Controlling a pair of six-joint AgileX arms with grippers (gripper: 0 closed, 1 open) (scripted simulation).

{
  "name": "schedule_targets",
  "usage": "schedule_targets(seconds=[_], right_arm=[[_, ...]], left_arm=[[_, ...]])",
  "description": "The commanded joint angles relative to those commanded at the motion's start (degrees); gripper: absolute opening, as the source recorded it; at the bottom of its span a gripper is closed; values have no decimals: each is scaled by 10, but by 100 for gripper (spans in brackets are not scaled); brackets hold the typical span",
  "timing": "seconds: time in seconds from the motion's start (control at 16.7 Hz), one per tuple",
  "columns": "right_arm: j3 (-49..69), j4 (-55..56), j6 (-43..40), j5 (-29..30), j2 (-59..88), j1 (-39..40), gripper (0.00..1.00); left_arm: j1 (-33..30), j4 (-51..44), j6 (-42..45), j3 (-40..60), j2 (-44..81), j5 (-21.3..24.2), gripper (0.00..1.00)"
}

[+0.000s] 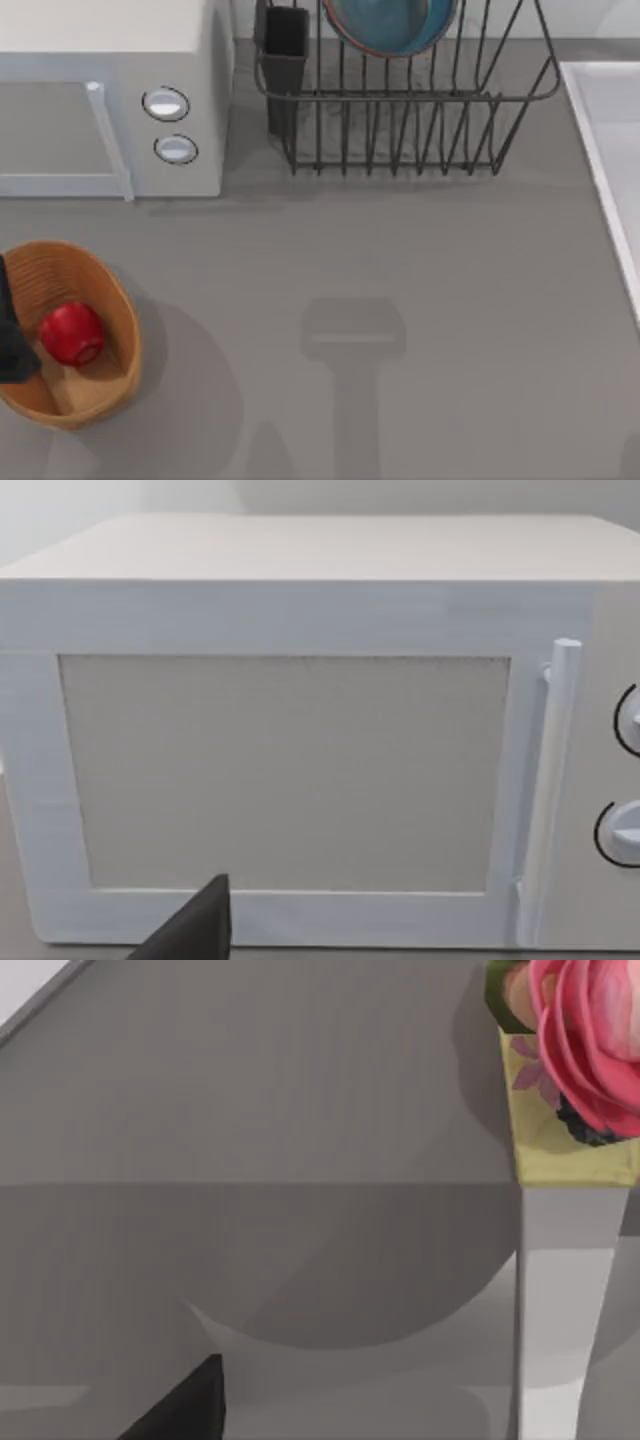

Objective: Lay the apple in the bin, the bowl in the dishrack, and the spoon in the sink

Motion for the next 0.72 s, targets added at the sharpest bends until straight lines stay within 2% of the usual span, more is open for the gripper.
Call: schedule_targets(seconds=[0.36, 0.42, 0.72], right_arm=[[0, 0, 0, 0, 0, 0, 0], [23, -43, 0, 5, -41, 1, 0], [61, -102, -1, 5, -61, 0, 0]], left_arm=[[0, 0, 0, 0, 0, 0, 100], [0, 0, 0, 0, 0, 0, 100], [0, 0, 0, 0, 0, 0, 100]])
